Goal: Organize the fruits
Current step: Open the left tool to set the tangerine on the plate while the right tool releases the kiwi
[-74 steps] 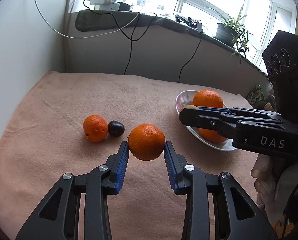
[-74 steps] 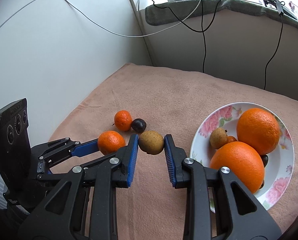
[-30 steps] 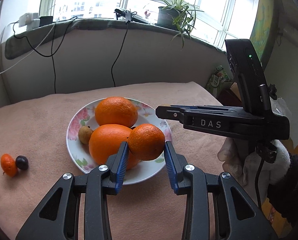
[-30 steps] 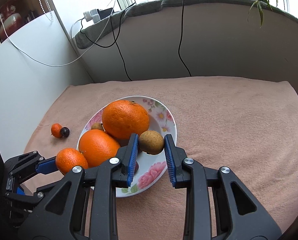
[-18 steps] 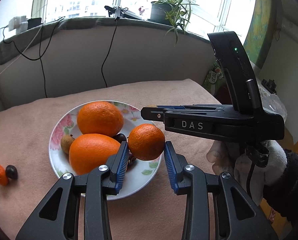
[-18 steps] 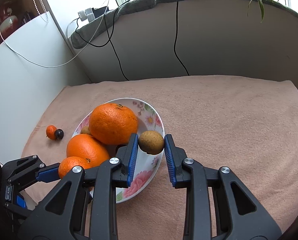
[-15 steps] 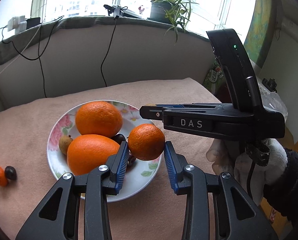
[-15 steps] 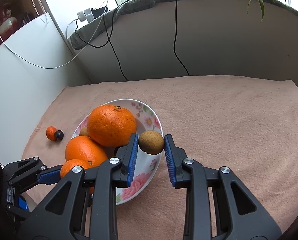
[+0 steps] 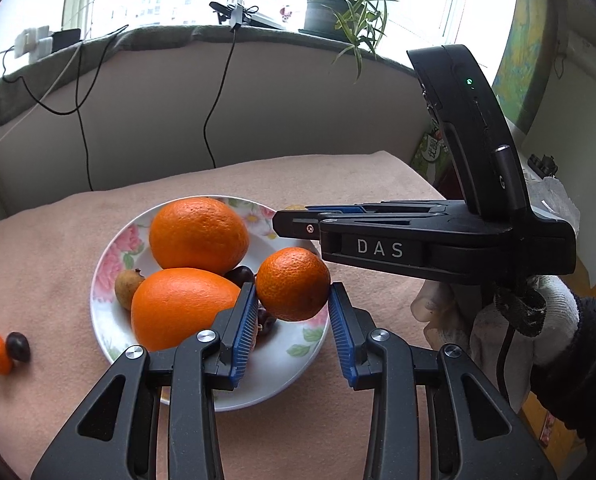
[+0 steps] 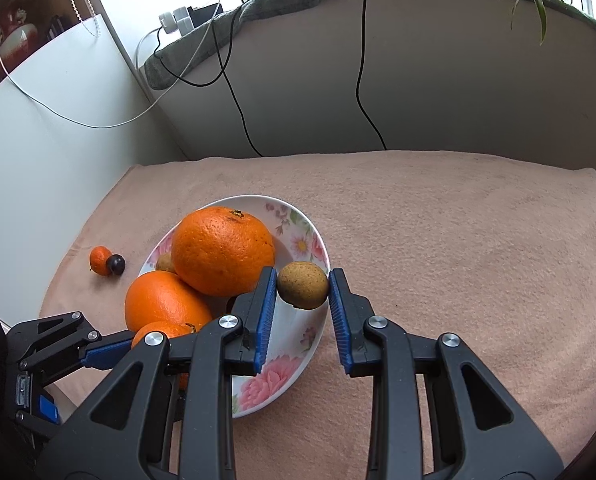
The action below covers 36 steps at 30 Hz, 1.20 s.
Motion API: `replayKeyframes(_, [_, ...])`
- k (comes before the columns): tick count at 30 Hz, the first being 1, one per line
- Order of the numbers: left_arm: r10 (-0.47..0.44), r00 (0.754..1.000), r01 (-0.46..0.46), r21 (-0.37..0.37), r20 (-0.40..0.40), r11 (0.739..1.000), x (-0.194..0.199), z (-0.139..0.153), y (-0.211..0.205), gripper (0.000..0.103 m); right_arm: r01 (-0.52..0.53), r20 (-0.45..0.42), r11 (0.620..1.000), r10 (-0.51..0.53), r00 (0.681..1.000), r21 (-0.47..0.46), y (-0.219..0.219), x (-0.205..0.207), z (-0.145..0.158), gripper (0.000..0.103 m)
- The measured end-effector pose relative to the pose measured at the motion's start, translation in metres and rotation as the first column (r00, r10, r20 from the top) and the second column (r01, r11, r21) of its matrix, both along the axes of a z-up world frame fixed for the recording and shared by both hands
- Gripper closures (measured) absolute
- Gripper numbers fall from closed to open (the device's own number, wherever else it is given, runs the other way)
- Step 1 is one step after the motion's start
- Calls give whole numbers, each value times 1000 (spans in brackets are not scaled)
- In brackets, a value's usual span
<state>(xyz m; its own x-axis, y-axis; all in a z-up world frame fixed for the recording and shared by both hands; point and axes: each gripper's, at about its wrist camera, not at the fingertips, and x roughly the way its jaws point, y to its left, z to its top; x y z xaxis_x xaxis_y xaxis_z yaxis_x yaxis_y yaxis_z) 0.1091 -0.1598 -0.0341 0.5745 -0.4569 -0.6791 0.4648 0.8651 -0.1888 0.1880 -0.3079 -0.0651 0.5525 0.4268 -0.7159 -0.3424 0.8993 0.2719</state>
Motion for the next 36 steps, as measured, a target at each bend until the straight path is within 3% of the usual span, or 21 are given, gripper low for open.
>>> replayKeyframes(5, [-1,1000,1,4,0,1000,-1,0,-2,68,-5,1,1000,5,1000,-3,2,1,1,74])
replayKeyframes(7, [-2,1000,2,6,1,1000,0,0,-2,68,2,4,1000,-2,1000,-7,1,1,2,56])
replayKeyframes(9, [-2,1000,2,7,2,1000,0,0,-2,67,10,15,1000,-10,1000,-8,1,0,3,44])
replayKeyframes(12, [-4,1000,4,0,3,1000,0,1,-3,61,14,19,1000,-14,1000,-7,0,-1,4,43])
replayKeyframes(16, [-2,1000,2,19,22,1000,-2,2,-6,54,22,33,1000,-22,999,-8,-1,-2,6,31])
replayKeyframes(25, [-6,1000,6,20,30,1000,-3,5,-7,40,41,53,999,-41,998,15,-8,-5,9,30])
replayKeyframes(28, [0,999,-1,19,35,1000,-6,5,-7,35,54,65,998,-56,996,31,-11,-7,9,18])
replayKeyframes(30, [6,999,-7,20,38,1000,-7,6,-6,33,60,76,997,-63,995,49,-14,-9,10,18])
replayKeyframes(36, [19,999,-20,25,44,999,-8,8,-3,33,60,77,996,-66,995,68,-16,-11,10,18])
